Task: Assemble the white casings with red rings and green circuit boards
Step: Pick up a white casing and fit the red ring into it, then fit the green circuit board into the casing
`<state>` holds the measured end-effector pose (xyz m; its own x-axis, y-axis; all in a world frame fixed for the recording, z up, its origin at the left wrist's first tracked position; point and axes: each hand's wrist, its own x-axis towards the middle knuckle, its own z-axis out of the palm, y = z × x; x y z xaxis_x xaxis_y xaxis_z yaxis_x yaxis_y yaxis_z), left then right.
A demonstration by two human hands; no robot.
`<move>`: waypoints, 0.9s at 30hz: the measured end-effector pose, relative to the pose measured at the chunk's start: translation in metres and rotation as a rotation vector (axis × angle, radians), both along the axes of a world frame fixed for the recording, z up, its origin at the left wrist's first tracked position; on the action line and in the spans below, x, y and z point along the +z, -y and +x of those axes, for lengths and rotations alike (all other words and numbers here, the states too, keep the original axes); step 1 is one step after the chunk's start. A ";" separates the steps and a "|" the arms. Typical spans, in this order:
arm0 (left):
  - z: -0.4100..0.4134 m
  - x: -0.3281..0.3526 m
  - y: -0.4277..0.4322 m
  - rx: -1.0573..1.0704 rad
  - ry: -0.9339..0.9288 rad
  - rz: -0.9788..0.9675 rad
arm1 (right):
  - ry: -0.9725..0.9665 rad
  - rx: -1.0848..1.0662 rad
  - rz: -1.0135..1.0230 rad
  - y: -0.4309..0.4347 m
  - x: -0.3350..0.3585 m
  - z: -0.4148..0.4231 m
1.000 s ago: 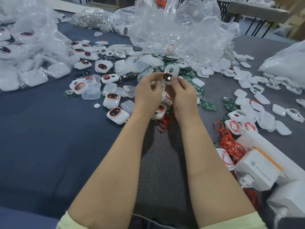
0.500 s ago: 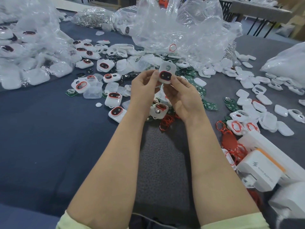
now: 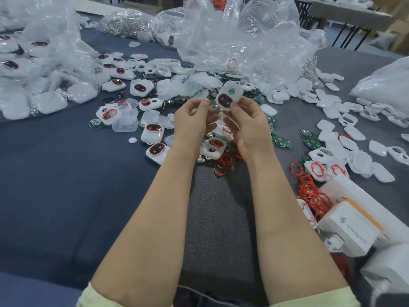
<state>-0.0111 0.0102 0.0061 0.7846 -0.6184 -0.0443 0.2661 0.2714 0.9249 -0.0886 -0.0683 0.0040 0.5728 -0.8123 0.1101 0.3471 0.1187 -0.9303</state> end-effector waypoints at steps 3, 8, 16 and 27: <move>-0.001 0.001 -0.001 -0.033 -0.002 -0.004 | -0.037 -0.012 -0.090 -0.001 -0.001 0.000; -0.002 0.006 -0.004 -0.057 -0.021 -0.016 | -0.153 -0.079 -0.321 -0.002 -0.002 0.000; -0.001 0.004 -0.003 -0.039 0.002 0.013 | -0.265 -0.129 -0.532 -0.004 -0.001 0.003; -0.002 0.003 -0.002 -0.018 0.059 0.041 | -0.145 -0.098 -0.234 0.002 -0.003 0.003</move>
